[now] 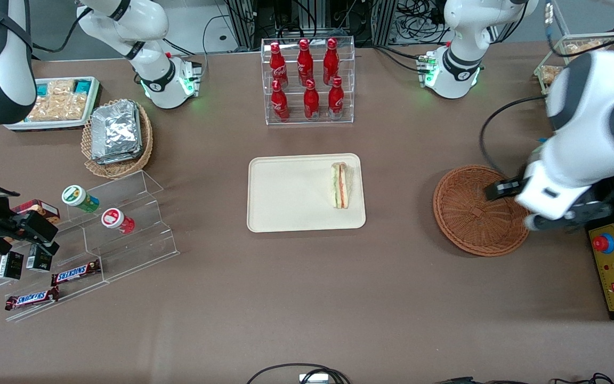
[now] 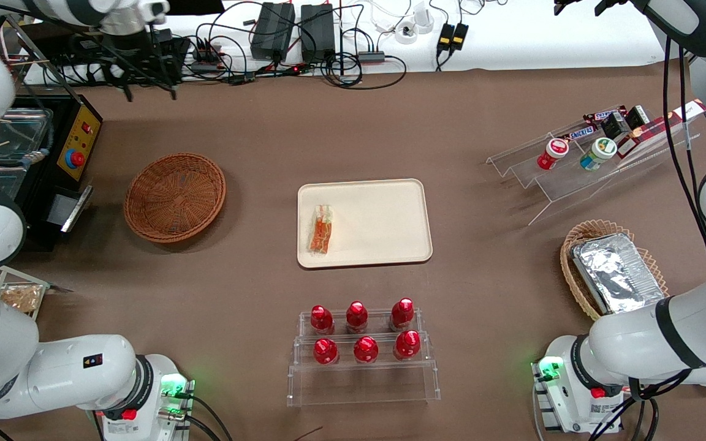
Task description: Place sandwich from basket to tray
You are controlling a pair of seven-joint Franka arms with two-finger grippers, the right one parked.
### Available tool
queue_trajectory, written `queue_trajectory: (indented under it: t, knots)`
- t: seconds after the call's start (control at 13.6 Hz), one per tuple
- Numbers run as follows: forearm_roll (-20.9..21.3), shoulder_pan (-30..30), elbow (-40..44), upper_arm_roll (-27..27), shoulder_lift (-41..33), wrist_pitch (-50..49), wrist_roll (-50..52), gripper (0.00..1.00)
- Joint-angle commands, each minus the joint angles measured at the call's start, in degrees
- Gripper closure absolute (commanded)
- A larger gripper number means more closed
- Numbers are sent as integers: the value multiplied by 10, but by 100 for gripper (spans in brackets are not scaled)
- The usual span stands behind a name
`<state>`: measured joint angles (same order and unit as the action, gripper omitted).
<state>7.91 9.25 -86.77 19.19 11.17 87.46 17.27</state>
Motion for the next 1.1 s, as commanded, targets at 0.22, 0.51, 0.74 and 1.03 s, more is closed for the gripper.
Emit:
queue_trajectory:
  t: [0.22, 0.51, 0.74, 1.03]
  knots:
    - [-48, -13, -3, -103, -75, -74, -210, 0]
    - [-45, -25, -2, -103, -92, -79, -230, 0]
    - [-47, -31, -2, -94, -104, -80, -229, 0]
    - [-48, -29, -2, -94, -104, -80, -232, 0]
